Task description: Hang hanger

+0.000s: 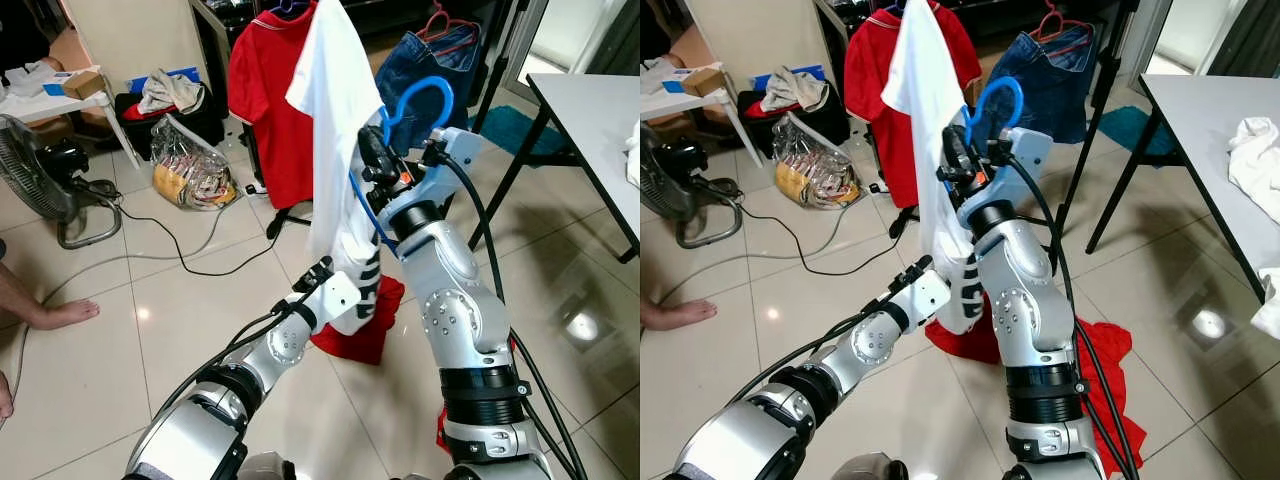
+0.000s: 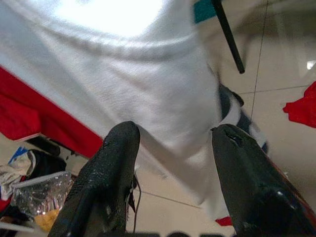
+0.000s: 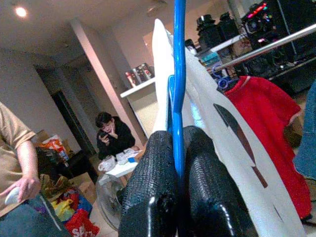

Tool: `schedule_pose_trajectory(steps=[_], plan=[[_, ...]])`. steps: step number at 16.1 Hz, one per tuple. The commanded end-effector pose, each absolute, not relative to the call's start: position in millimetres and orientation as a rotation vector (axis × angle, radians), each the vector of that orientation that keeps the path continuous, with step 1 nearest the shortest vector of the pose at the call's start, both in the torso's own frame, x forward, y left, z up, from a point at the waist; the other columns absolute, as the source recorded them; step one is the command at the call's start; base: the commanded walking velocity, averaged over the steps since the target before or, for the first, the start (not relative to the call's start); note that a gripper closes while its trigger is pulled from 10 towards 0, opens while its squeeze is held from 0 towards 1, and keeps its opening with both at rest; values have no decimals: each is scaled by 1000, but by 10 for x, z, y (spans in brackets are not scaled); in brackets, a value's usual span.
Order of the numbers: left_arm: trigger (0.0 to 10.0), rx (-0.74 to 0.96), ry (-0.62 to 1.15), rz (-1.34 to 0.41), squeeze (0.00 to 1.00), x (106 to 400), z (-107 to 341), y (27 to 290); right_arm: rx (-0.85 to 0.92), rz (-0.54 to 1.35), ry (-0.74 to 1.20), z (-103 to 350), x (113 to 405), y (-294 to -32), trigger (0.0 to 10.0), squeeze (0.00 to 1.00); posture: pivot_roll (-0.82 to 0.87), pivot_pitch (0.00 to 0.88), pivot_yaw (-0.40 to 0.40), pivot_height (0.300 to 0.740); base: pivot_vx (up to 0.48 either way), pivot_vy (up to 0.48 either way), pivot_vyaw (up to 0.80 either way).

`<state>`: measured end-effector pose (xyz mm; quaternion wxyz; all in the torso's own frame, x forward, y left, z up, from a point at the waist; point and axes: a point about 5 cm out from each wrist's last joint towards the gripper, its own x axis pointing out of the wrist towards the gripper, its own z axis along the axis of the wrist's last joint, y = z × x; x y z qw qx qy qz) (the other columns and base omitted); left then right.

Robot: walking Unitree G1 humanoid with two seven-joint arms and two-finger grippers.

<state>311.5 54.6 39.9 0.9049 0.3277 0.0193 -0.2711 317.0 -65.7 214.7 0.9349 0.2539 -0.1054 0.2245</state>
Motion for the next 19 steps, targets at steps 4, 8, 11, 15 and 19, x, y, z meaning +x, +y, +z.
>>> schedule_pose_trajectory(steps=[4, 8, 11, 15, 19], plan=[[10000, 696, 21, -602, 0, 3115, 419, 510, 519, 534, -292, 2371, 3111, -529, 10000, 0, 71, 0, 55, 740, 0, 0, 0], [10000, 709, 25, -577, 0, 3137, 425, 536, 539, 578, -310, 2428, 3079, -504, 10000, 0, 69, 0, 52, 740, 0, 0, 0], [10000, 713, 25, -547, 0, 3178, 456, 565, 558, 611, -317, 2444, 3054, -496, 10000, 0, 66, 0, 53, 740, 0, 0, 0], [0, 713, 23, -548, 0, 3191, 467, 586, 569, 608, -324, 2451, 3058, -519, 10000, 0, 66, 0, 55, 740, 0, 0, 0], [0, 719, 10, -566, 0, 3181, 469, 573, 577, 613, -331, 2468, 3051, -526, 10000, 0, 68, 0, 53, 740, 0, 0, 0]])
